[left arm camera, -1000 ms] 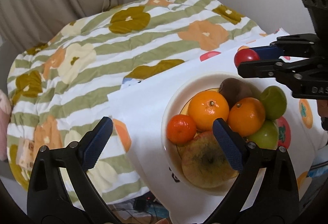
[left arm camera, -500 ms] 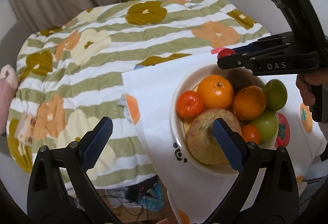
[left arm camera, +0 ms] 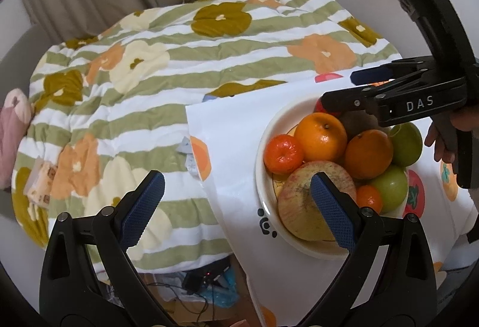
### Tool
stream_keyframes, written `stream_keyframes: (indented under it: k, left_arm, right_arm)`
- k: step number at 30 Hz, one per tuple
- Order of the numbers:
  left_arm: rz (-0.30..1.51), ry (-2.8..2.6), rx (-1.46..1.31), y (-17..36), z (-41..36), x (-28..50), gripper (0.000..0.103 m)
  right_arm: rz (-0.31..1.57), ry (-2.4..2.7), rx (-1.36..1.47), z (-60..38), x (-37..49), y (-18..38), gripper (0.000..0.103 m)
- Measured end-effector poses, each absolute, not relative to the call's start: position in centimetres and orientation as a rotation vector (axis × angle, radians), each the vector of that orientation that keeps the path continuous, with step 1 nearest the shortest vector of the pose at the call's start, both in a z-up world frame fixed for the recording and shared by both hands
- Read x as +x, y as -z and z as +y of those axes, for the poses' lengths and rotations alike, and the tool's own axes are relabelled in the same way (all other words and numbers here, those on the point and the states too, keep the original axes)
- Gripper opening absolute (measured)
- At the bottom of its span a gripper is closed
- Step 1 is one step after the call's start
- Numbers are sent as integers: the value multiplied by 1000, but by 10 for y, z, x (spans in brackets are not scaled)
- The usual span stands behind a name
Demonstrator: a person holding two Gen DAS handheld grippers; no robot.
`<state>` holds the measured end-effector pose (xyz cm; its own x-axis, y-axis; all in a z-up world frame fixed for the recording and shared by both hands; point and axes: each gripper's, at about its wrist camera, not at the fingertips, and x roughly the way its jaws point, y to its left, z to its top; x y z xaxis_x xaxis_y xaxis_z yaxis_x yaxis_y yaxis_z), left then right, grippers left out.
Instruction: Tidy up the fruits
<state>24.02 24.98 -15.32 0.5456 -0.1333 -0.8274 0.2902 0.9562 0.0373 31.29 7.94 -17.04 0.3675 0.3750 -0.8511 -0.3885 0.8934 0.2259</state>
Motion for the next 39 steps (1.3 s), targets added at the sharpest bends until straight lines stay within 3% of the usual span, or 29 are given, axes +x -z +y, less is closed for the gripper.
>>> stream_keyframes:
  k: [3,5,10,25,39]
  left_arm:
    - [948,230,185,143,244,233,103]
    - [937,214,185,134,240,228,103]
    - [900,165,179,102,225,209,103]
    - [745,62,-2,11,153,127,103]
    - [687,65,-22,2,104,74,103]
  right_arm:
    - [1066,-478,-21,73,305,156,84]
    - [1052,-476,-23,70,299,146,94]
    - [997,-468,-25,53,274,110,102]
    - [848,-228,-26,-52,157,4,102]
    - [787,-70,3,-104,90,0,102]
